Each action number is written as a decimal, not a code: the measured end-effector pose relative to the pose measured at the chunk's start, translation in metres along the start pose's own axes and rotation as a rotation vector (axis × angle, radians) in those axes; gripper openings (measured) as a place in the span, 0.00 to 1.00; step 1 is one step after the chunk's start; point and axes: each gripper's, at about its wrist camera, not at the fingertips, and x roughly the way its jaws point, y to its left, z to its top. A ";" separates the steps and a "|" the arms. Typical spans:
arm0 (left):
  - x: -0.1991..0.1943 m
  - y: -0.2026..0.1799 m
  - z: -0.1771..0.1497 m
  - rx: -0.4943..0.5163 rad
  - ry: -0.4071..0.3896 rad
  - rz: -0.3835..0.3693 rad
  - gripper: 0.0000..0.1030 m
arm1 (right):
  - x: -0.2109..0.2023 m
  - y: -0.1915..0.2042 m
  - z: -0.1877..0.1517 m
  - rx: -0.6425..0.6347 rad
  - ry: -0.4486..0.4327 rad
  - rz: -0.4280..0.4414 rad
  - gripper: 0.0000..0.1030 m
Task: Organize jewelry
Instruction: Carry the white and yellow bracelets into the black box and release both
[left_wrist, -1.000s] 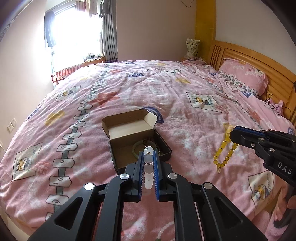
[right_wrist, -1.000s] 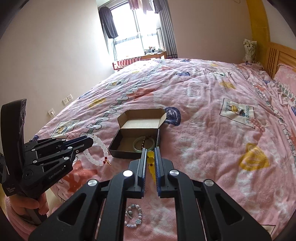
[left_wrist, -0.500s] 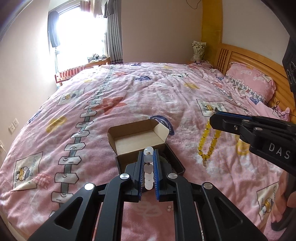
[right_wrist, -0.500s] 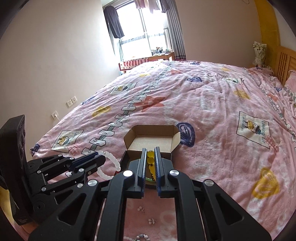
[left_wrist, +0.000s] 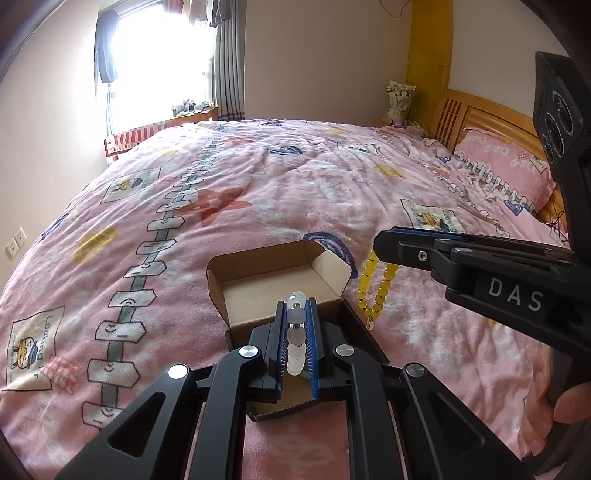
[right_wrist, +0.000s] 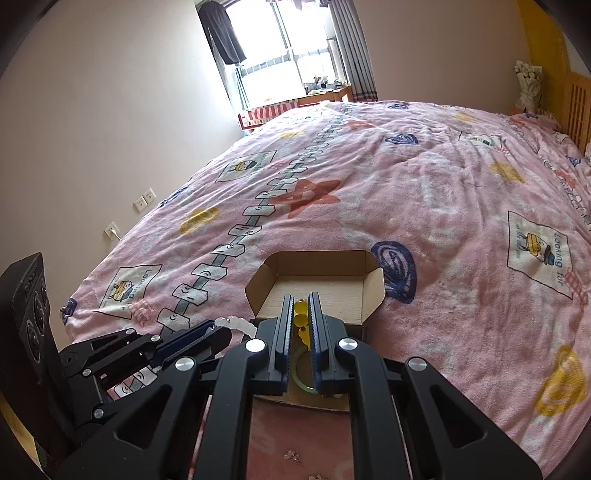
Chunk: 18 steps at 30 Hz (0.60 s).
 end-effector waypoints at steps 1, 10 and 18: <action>0.003 0.001 -0.001 0.000 0.006 -0.001 0.11 | 0.003 -0.001 0.000 0.003 0.004 0.003 0.09; 0.013 0.007 -0.002 -0.008 0.023 -0.005 0.13 | 0.011 -0.002 0.002 0.009 0.002 0.021 0.11; -0.002 0.007 -0.006 -0.008 0.001 0.018 0.37 | -0.007 -0.007 -0.007 0.016 -0.012 0.006 0.11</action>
